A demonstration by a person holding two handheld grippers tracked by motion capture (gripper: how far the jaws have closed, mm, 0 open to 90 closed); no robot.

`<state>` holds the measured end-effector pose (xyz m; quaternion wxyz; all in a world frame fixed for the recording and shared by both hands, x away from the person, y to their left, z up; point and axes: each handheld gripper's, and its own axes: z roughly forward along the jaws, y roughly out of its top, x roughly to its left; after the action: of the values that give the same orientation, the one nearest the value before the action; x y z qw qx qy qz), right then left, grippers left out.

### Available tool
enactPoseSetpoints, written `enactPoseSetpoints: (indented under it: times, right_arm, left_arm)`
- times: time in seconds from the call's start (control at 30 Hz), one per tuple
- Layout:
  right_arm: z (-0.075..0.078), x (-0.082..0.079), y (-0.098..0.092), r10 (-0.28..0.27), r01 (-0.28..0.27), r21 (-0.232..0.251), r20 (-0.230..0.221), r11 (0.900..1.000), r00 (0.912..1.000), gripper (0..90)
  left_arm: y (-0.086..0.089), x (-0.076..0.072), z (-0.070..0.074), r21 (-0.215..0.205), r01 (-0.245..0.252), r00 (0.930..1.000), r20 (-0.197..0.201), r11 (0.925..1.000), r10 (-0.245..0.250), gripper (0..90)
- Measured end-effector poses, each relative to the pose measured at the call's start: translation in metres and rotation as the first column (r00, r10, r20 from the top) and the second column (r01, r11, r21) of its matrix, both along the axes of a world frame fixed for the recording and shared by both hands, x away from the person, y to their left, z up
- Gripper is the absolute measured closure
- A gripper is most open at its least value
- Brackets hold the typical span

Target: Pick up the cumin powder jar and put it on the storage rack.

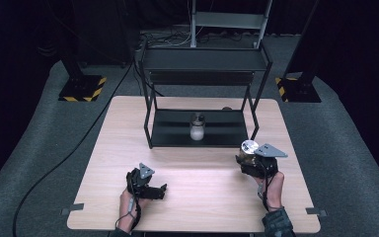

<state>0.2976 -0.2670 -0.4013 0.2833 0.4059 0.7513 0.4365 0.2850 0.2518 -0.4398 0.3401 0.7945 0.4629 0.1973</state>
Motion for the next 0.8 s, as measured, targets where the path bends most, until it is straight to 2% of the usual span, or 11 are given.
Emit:
enactPoseSetpoints:
  times: [0.8]
  right_arm:
    - [0.003, 0.029, 0.008, 0.016, -0.016, -0.005, -0.021, 1.0, 0.9997, 30.5]
  left_arm:
    - [0.0, 0.0, 0.0, 0.0, 0.0, 1.0, 0.001, 1.0, 0.0, 0.3]
